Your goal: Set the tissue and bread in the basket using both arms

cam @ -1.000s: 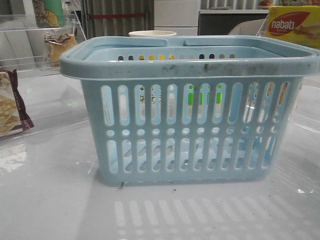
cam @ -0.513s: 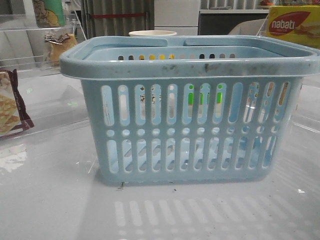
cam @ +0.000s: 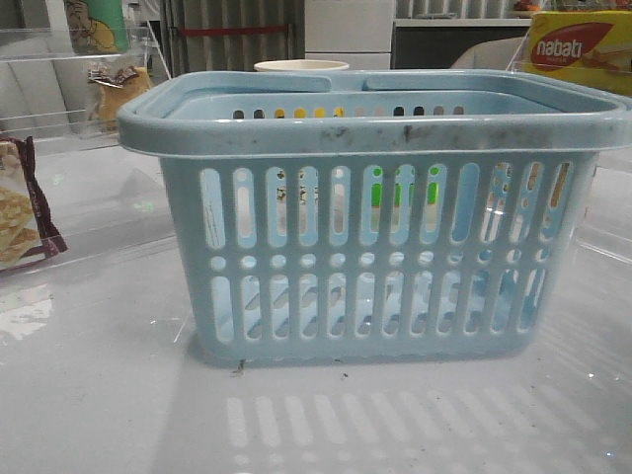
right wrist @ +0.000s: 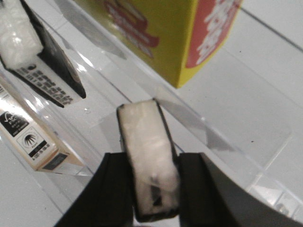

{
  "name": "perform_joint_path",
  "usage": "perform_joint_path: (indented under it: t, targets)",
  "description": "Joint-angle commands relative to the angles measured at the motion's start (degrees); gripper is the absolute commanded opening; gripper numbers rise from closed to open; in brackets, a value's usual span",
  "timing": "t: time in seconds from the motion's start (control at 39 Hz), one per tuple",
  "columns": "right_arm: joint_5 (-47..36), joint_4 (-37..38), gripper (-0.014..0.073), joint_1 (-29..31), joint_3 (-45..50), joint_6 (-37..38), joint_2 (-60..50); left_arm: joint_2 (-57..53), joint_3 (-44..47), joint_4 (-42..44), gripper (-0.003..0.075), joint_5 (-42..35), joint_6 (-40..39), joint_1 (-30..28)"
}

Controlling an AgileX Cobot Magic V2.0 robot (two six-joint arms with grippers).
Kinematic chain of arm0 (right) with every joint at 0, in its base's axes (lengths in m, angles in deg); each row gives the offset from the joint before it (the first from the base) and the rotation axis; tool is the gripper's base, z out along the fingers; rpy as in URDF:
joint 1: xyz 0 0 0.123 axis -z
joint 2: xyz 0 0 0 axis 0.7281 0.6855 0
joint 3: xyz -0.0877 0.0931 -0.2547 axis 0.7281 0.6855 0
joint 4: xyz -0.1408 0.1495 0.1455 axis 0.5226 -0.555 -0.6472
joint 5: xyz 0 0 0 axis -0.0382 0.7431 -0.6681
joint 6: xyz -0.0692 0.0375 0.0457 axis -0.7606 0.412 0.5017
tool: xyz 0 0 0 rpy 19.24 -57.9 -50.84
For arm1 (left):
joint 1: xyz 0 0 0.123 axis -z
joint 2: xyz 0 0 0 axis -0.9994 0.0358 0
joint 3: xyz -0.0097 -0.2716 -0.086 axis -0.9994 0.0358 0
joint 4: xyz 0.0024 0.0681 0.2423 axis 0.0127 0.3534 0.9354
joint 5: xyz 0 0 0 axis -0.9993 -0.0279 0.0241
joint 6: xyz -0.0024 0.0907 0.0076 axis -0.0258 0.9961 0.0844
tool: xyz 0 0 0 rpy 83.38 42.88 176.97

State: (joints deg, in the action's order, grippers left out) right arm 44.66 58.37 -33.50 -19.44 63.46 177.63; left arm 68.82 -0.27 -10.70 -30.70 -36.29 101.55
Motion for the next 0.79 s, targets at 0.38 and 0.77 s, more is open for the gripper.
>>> perform_joint_path:
  t: [0.38,0.77]
  targets:
    - [6.6,-7.8,0.0171,-0.6,-2.2,0.1,-20.3,-0.1,-1.5,-0.7,0.0454,-4.5,-0.4,0.4]
    - [18.0,-7.9,0.0171,-25.1,-1.0,-9.7,-31.1,-0.1,-1.5,-0.7,0.0454,-4.5,-0.4,0.4]
